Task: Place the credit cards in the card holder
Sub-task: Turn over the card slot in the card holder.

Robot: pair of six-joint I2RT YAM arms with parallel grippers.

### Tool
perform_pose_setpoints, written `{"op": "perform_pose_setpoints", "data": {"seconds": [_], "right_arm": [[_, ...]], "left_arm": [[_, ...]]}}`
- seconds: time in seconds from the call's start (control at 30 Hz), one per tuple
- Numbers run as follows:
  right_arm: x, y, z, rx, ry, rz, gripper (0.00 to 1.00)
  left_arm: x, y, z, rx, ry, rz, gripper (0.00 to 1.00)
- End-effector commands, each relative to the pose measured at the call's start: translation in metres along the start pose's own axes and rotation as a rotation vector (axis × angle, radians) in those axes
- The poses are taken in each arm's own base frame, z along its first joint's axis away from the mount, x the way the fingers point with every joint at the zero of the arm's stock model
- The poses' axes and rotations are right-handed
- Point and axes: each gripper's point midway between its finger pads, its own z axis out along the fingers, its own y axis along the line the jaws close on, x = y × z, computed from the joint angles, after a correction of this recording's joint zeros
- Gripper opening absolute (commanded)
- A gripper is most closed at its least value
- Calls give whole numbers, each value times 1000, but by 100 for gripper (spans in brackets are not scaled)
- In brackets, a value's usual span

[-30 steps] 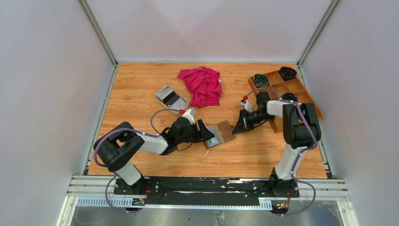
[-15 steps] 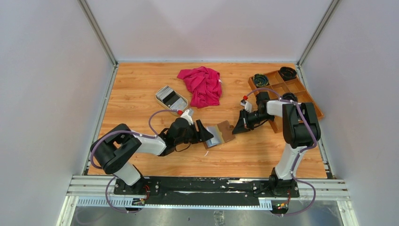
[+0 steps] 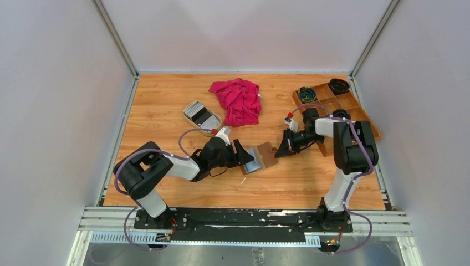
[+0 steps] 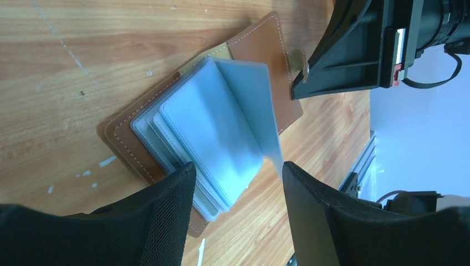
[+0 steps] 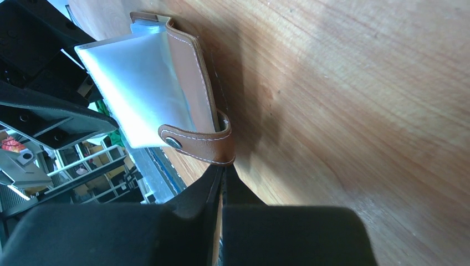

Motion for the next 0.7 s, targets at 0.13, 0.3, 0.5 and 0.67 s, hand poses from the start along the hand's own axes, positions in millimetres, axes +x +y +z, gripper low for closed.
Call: {"op": "perform_pose_setpoints", "data": {"seconds": [0.13, 0.3, 0.5, 0.67], "right_arm": [[1, -3, -2, -1, 13, -12, 1], [0, 0, -4, -9, 12, -16, 2], [-1, 4, -5, -25, 11, -22, 3], [-6, 14, -12, -37, 4, -78, 13]], "left_arm": [[2, -13, 13, 26, 45, -1, 64], [1, -22, 24, 51, 68, -8, 64], [-2, -27, 28, 61, 66, -6, 63], [-3, -29, 33, 66, 68, 2, 63]]}}
